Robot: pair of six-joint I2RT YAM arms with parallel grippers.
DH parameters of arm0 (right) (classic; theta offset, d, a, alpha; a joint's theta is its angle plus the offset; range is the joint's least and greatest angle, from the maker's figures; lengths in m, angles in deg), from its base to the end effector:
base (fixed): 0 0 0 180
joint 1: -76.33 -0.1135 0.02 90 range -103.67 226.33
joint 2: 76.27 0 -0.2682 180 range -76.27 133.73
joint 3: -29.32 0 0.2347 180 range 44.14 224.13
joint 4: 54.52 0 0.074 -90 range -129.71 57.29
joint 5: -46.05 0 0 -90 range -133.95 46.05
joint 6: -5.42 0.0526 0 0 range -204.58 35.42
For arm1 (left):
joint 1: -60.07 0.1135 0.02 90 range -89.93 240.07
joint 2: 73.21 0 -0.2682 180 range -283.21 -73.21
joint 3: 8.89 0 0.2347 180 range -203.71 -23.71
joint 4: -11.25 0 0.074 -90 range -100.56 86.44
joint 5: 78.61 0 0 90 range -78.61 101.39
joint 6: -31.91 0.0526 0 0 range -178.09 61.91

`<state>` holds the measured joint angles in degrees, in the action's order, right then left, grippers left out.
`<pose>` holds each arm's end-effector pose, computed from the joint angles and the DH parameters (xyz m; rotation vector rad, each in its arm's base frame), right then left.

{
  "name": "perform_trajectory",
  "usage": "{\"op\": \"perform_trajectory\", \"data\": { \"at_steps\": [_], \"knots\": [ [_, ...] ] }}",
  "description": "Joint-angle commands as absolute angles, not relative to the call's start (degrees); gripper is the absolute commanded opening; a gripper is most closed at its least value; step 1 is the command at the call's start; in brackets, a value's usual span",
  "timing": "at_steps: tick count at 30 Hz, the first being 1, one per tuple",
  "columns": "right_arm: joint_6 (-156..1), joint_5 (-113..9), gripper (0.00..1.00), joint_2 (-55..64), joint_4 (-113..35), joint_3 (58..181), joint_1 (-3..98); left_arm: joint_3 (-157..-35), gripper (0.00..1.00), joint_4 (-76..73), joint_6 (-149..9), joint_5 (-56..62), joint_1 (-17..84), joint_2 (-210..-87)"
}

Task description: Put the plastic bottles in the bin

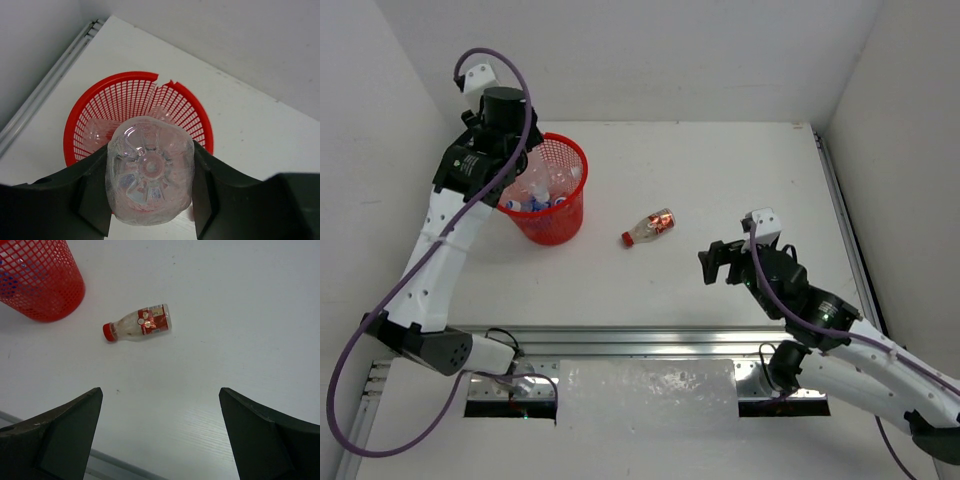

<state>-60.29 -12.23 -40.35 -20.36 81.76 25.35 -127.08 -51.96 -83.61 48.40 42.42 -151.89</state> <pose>0.1102 0.0921 0.3016 -0.0519 1.8496 0.4014 0.2523 -0.0470 0.4792 -0.5321 1.8237 0.1317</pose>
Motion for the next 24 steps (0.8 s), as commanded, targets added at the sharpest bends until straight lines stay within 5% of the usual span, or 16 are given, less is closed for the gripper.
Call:
{"op": "perform_trajectory", "data": {
  "at_steps": [1, 18, 21, 24],
  "knots": [
    [-59.88, -11.95, 0.99, -39.71, -20.90, 81.76, 25.27, -125.14, 0.00, -48.92, -81.74, 51.38, 43.37, -151.70],
    [-60.23, -16.26, 0.99, -37.96, -24.68, 79.82, 25.27, -101.76, 0.00, -40.38, -88.50, 43.91, 43.55, -147.22],
    [-60.32, -15.57, 0.99, -36.55, -25.82, 79.29, 25.27, -100.53, 0.13, -40.04, -89.21, 43.82, 43.55, -147.22],
    [-60.15, -15.39, 0.99, -31.04, -26.62, 80.60, 25.27, -100.61, 0.41, -39.95, -89.56, 43.82, 43.55, -147.22]
  ]
}}
